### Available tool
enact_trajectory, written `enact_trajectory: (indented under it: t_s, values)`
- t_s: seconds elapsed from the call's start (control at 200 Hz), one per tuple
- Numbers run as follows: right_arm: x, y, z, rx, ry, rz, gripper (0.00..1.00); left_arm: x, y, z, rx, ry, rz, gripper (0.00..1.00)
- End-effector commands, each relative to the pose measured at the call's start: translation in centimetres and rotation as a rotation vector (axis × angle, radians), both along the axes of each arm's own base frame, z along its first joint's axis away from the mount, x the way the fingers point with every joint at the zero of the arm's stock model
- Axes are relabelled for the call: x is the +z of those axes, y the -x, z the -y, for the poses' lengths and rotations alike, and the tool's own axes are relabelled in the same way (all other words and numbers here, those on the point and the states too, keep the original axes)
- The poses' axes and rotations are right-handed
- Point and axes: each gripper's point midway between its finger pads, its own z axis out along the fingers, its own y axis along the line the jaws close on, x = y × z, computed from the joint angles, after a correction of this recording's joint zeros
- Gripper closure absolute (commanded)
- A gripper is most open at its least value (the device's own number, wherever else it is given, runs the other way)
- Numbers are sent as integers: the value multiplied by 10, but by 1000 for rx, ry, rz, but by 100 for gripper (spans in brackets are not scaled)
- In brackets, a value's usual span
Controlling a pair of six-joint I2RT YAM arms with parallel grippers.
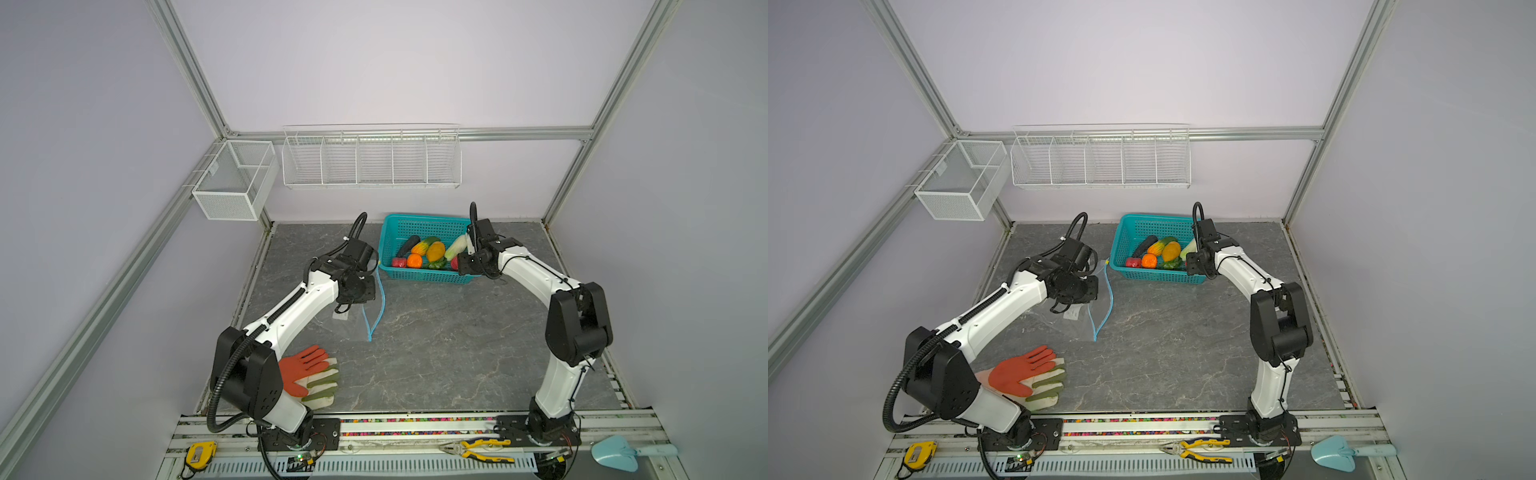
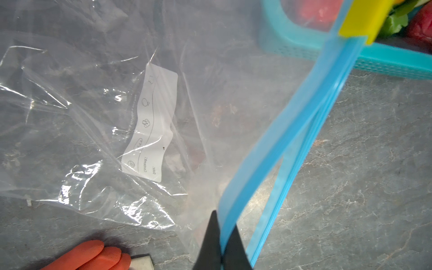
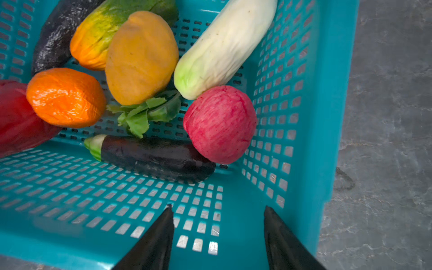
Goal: Place the food in the zip-top bag and seal the zipper
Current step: 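Move the right gripper over the teal basket while the left holds the bag open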
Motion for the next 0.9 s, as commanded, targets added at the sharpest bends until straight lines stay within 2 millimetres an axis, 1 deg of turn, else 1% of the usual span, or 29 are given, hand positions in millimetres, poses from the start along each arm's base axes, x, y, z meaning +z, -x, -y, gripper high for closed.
enact_trajectory:
  t_s: [0.0, 0.19, 0.33, 0.4, 0.47, 0.545, 0.605, 0.67, 0.765, 0.83, 0.895]
  values:
    - [-3, 11, 22, -35, 35, -19, 37, 6, 4, -9, 4, -33, 5, 100]
    - [-5, 26, 44, -71, 60, -34, 37, 10, 5, -12, 10, -39, 11, 100]
    - [-1, 40, 63, -100, 65, -28, 37, 12, 5, -11, 6, -31, 10, 100]
    - [2, 47, 67, -103, 69, -24, 37, 13, 5, -8, 1, -21, 6, 100]
    - [8, 49, 64, -90, 43, -12, 37, 14, 5, -4, -9, -4, 0, 100]
    - [19, 48, 46, -52, -19, 12, 36, 16, 4, 0, -16, 14, -3, 100]
    - [28, 44, 26, -10, -48, 32, 36, 17, 3, 2, -19, 23, -3, 100]
    - [34, 39, 0, 45, -57, 45, 36, 18, 2, 3, -19, 24, -5, 100]
    - [34, 32, -37, 122, -73, 41, 36, 18, 1, 2, -17, 14, -4, 100]
    - [30, 27, -63, 173, -84, 37, 36, 19, 0, 0, -13, 5, 0, 100]
    - [26, 24, -85, 217, -85, 27, 37, 19, -1, -1, -9, 2, 3, 100]
